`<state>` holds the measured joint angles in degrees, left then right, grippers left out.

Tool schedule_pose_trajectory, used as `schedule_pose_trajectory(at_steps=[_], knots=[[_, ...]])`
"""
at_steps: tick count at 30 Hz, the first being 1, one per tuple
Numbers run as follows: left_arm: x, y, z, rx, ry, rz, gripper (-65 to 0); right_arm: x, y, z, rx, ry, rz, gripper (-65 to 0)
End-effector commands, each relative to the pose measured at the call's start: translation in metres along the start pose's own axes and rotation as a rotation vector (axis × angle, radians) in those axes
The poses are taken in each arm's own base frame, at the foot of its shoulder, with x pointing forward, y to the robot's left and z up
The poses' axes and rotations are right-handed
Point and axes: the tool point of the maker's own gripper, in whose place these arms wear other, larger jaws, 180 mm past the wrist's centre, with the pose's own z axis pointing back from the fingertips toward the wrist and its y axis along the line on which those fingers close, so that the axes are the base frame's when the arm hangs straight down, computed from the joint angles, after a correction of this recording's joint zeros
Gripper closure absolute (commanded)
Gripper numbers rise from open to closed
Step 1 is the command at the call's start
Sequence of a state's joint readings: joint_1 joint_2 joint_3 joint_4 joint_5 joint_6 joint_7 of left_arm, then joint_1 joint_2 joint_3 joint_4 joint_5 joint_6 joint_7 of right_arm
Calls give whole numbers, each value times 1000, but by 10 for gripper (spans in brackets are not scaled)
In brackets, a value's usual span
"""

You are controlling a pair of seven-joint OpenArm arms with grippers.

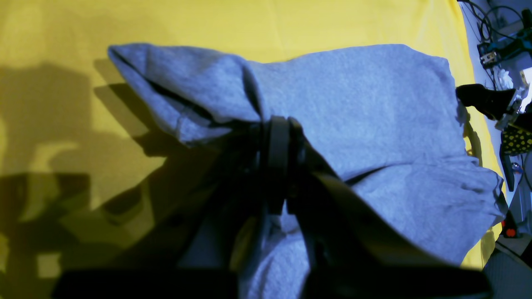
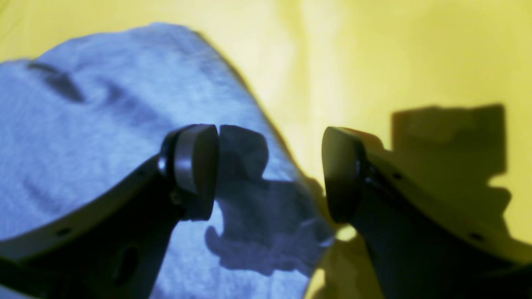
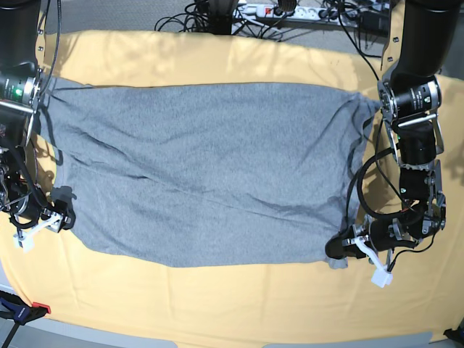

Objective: Layout the t-shirt on the table in an organized manner, then fold the t-shirt properly
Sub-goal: 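Lift the hem corners with both grippers and pull them toward the robot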

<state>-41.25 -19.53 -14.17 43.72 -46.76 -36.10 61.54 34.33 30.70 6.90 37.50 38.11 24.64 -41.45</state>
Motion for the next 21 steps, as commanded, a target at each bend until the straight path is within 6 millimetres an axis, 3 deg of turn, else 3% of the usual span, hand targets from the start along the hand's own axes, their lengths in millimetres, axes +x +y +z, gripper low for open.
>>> schedule_pose_trajectory(at_steps=[1, 7, 9, 11, 14, 16, 21], knots=[[31, -7, 8, -16, -74, -34, 0, 31, -2, 11, 0, -80, 2, -407], [32, -8, 9, -19, -79, -32, 0, 16, 47, 0, 197, -38, 53, -407], [33, -8, 10, -19, -81, -33, 0, 14, 54, -3, 211, -31, 70, -390], [36, -7, 11, -16, -85, -37, 0, 17, 56, -2, 217, -47, 93, -309], [42, -3, 17, -4, -108, -42, 0, 26, 53, -1, 200, -82, 145, -115], [44, 2, 23, 10, -113, -45, 0, 32, 53, 0, 191, -99, 169, -20], [61, 10, 36, 44, -162, -65, 0, 61, 63, 7, 204, -168, 254, 0]])
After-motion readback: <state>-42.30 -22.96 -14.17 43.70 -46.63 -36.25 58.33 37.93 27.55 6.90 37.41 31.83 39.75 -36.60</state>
